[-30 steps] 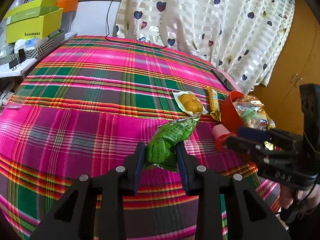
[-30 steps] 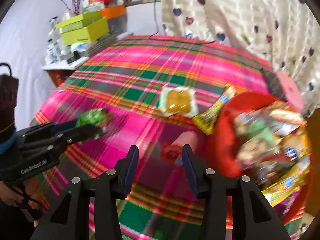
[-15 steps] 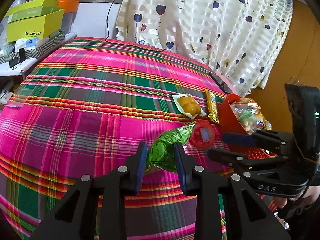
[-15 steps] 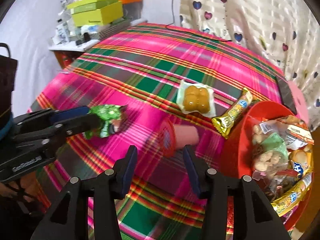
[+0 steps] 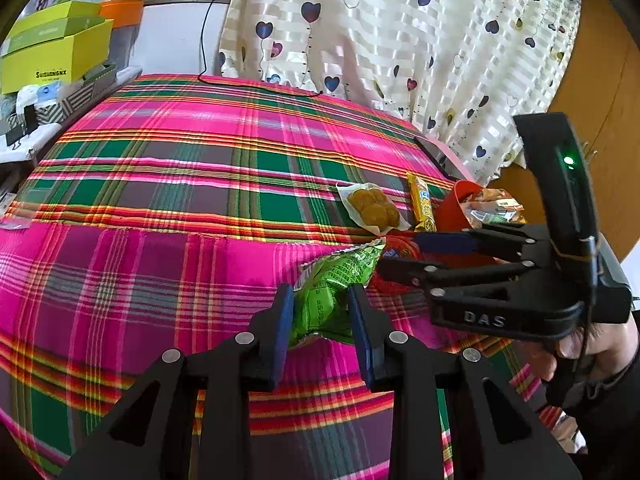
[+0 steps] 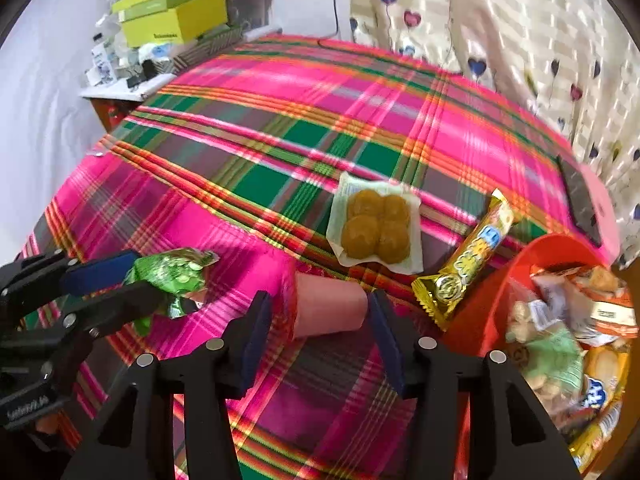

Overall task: Organize snacks
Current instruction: 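Close the left tool on the green packet while the right tool grasps the pink cup, then carry the green packet and pink cup over the red basket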

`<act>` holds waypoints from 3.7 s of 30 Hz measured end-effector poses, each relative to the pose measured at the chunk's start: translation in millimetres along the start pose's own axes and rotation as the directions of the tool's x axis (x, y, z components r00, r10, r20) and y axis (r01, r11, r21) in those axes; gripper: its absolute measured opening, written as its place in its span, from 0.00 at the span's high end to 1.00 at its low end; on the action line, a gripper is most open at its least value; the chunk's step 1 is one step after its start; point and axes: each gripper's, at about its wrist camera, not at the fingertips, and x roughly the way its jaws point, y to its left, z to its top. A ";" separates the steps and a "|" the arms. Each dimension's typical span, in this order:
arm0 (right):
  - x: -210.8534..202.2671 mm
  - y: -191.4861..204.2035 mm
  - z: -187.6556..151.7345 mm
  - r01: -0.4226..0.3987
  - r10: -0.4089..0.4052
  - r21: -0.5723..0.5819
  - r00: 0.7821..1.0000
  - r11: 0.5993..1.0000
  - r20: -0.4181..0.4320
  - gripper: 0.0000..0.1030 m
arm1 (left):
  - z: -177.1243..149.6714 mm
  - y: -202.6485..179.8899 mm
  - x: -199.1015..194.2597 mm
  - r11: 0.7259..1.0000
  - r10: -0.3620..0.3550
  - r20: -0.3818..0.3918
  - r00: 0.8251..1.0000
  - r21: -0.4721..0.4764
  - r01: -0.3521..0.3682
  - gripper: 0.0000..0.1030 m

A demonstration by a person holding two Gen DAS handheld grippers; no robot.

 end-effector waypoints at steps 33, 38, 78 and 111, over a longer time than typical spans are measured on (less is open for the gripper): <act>-66.1 3.6 -16.4 -0.012 0.018 -0.035 0.984 0.999 0.180 0.59 | 5.9 -37.7 -13.3 0.994 0.069 0.038 0.997 0.078 -0.072 0.84; -77.8 -1.7 -23.6 -0.010 0.014 -0.020 0.980 1.000 0.201 0.59 | 6.9 -43.4 -17.8 0.993 0.082 0.052 0.995 0.080 -0.086 1.00; -150.2 -82.7 -72.9 0.014 -0.068 0.161 0.941 0.987 0.331 0.59 | 21.4 -105.7 -10.8 0.965 0.032 0.020 0.999 0.260 -0.036 0.62; -117.8 -147.0 -142.8 0.039 -0.098 0.281 0.974 0.959 0.203 0.59 | 55.0 -177.1 61.7 0.968 -0.072 -0.087 0.994 0.236 0.090 0.61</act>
